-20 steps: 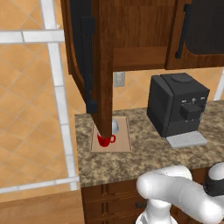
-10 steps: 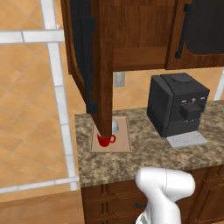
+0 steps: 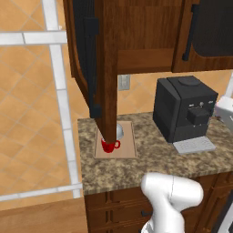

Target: Pick the kettle from the counter and place it on the tray. Then pick the mug from the cabinet and place it on the tray. Then close the cabinet doors.

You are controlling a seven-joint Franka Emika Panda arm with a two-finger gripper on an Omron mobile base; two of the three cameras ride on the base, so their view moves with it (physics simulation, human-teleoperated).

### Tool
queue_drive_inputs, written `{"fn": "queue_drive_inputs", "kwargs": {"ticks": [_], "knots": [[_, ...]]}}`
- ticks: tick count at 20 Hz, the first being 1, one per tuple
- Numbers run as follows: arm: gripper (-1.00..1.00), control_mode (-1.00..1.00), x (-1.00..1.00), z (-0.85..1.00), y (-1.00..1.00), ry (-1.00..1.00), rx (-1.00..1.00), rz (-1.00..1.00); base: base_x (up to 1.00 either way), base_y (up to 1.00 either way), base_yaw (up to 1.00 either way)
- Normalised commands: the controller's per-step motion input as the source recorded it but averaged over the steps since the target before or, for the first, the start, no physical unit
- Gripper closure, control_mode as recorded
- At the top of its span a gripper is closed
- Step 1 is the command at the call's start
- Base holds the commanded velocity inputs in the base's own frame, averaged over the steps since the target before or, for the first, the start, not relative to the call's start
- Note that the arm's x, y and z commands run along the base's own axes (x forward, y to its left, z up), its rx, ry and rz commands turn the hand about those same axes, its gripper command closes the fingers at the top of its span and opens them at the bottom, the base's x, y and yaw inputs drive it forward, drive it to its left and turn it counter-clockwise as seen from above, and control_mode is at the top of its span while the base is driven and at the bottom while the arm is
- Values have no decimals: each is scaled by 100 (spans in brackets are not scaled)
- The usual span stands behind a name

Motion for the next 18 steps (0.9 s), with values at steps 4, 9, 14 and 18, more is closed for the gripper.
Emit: {"fn": "queue_drive_inputs", "kwargs": {"ticks": [4,9,14,18], "knots": [[100,-100,-38,0,100,2,-18,-1,0,0,0],[100,-100,-6,0,100,-13,-8,-8,0,0,0],[100,-100,-6,-2,100,-1,-11,-13,0,0,0],[100,-100,-8,-4,97,-3,-12,-15,0,0,0]]}}
